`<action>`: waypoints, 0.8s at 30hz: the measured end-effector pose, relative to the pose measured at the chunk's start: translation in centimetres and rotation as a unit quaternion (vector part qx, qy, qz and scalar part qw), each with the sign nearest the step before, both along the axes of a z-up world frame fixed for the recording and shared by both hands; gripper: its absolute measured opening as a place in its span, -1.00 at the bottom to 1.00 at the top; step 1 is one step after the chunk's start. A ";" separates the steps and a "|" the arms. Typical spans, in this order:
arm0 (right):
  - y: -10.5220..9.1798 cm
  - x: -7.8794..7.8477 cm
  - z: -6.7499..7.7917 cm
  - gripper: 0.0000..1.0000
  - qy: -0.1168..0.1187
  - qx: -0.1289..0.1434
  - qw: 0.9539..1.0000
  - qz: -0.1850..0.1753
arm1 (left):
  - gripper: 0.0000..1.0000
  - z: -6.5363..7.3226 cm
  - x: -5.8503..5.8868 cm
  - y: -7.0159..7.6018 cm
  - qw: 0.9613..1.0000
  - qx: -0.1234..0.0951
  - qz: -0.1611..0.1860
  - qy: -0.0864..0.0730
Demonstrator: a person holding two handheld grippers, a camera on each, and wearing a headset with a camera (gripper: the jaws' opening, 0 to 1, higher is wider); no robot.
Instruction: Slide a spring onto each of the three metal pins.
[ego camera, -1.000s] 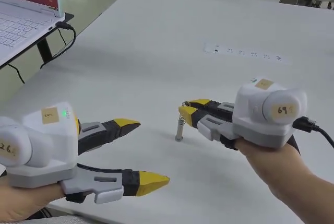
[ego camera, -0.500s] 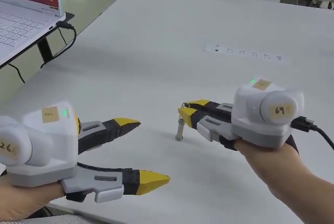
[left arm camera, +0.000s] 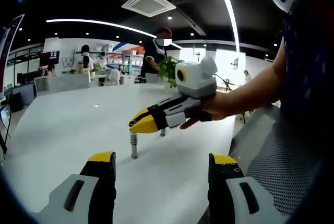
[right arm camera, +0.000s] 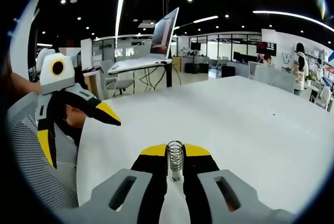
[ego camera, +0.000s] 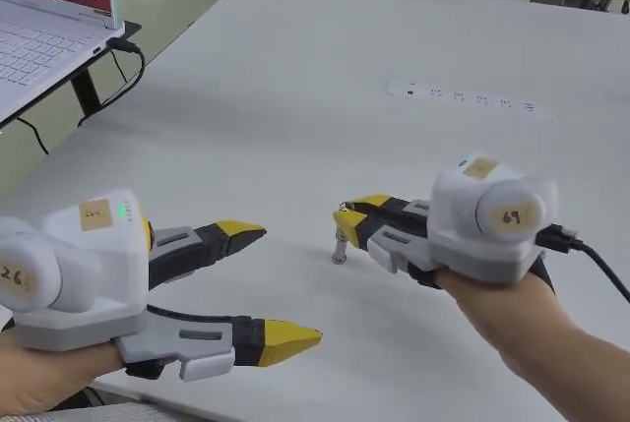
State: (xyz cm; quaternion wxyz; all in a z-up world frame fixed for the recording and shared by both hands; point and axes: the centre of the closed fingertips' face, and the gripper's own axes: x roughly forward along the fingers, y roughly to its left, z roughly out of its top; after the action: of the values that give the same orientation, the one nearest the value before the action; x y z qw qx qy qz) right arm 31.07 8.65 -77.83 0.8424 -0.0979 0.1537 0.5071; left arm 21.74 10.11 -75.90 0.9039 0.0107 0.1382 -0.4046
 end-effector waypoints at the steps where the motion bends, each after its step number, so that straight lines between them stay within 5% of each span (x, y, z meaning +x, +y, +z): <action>1: 0.0 0.0 -0.1 -0.85 0.002 0.000 1.000 0.000 | 0.37 0.0 0.0 0.0 1.000 0.000 0.000 0.000; 13: 0.1 -0.2 -1.5 -0.85 -0.004 -0.024 1.000 0.008 | 0.36 -0.1 0.0 0.0 1.000 0.000 0.000 0.001; 24: -0.2 -0.3 -3.3 -0.85 0.019 -0.035 0.999 0.006 | 0.36 -0.1 -0.1 0.0 1.000 0.001 0.000 0.001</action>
State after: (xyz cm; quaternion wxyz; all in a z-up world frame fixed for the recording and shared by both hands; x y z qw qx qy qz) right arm 30.76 8.43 -81.16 0.8323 -0.1188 0.1864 0.5084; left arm 21.68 10.12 -75.99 0.9036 0.0110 0.1398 -0.4048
